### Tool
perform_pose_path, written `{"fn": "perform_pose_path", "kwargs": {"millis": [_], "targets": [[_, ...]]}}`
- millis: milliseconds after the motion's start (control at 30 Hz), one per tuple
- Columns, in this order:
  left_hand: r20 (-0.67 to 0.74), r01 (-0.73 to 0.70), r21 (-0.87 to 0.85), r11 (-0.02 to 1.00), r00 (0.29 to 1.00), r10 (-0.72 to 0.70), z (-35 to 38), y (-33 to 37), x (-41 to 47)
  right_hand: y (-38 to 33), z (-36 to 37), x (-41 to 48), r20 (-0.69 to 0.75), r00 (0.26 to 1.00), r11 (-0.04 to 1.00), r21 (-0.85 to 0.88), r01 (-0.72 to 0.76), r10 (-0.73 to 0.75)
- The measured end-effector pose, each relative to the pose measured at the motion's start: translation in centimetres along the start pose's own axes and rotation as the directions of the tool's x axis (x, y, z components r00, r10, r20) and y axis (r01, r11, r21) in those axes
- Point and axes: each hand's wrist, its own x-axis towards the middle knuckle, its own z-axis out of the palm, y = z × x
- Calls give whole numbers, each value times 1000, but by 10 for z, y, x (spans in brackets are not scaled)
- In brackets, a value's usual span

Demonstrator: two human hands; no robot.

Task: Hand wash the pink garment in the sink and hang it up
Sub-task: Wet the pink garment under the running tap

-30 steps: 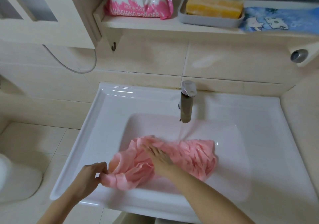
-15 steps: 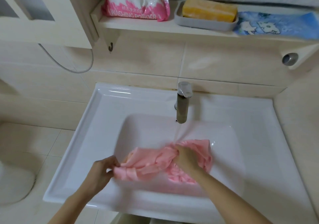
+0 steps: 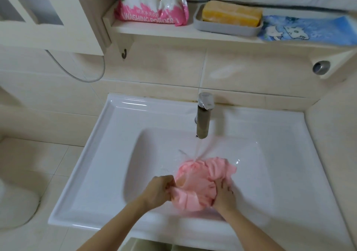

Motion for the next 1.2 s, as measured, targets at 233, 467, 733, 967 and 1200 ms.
{"fn": "perform_pose_path", "kwargs": {"millis": [233, 467, 733, 967, 1200], "targets": [[-117, 51, -192, 980, 990, -74, -28, -14, -18, -28, -54, 3, 86, 994, 829, 559, 9, -69], [-280, -61, -453, 889, 957, -77, -42, 1, -29, -42, -169, -17, -101, 981, 833, 519, 192, -164], [-605, 151, -251, 956, 747, -277, -59, -31, -31, -42, -147, 8, 170, 890, 880, 310, 360, -423], [-582, 291, -239, 926, 721, -377, -54, -58, -50, -18, -74, 27, 9, 995, 945, 314, 93, -101], [-595, 307, -221, 926, 710, -377, -54, -64, -56, -34, -41, 12, 103, 986, 862, 503, 63, -132]]}}
